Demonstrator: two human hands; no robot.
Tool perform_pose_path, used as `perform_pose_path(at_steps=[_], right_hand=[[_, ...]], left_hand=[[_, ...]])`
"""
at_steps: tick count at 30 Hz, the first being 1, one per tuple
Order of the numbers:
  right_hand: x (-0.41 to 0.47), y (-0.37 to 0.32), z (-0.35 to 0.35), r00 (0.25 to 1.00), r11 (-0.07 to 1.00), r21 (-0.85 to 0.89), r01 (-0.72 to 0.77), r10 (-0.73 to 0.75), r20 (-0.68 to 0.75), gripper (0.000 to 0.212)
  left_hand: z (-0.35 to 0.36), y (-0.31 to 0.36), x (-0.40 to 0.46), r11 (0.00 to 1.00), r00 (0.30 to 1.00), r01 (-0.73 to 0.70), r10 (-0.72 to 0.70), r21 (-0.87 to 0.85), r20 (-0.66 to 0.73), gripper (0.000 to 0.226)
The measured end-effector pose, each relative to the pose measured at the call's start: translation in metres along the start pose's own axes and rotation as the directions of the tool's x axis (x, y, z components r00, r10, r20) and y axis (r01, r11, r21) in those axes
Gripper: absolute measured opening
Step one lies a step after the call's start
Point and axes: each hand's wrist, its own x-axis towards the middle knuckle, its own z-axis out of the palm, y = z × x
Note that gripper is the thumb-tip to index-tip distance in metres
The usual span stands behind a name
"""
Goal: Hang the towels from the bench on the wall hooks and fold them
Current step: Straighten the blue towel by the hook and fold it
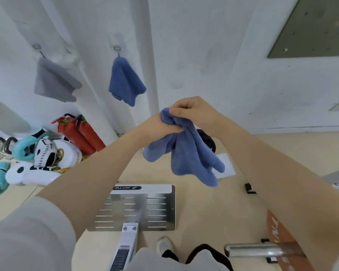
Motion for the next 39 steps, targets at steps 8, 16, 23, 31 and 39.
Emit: perform_pose_path(at_steps=[8, 16, 23, 31, 39], right_hand=[[0.021, 0.013, -0.009, 0.991, 0.96, -0.269, 0.073, -0.101, -0.092, 0.03], [0.052, 0.033, -0.035, 0.975, 0.903, -0.401, -0.154, 0.074, -0.208, 0.024], [0.086, 0.054, -0.086, 0.957, 0.907, -0.315, -0.281, 0.243, -0.155, 0.027], [0.147, 0.035, -0.11, 0.986, 0.986, -0.077, -0.147, 0.14, -0.093, 0.039], [0.176, 0.031, -0.127, 0.997, 0.907, -0.42, -0.03, 0.056, 0.05, 0.025]], left_hand=[[-0.029, 0.006, 0.01, 0.914, 0.927, -0.086, -0.072, -0.397, -0.367, 0.01], [-0.06, 0.014, 0.059, 0.818, 0.856, -0.031, -0.275, -0.574, -0.438, 0.022], [-0.08, -0.026, 0.094, 0.77, 0.691, -0.013, -0.454, -0.638, -0.562, 0.017], [-0.073, 0.003, 0.142, 0.982, 0.95, 0.174, -0.187, -0.074, -0.251, 0.023], [-0.075, 0.021, 0.182, 1.0, 0.952, 0.028, -0.027, 0.0, -0.304, 0.01]])
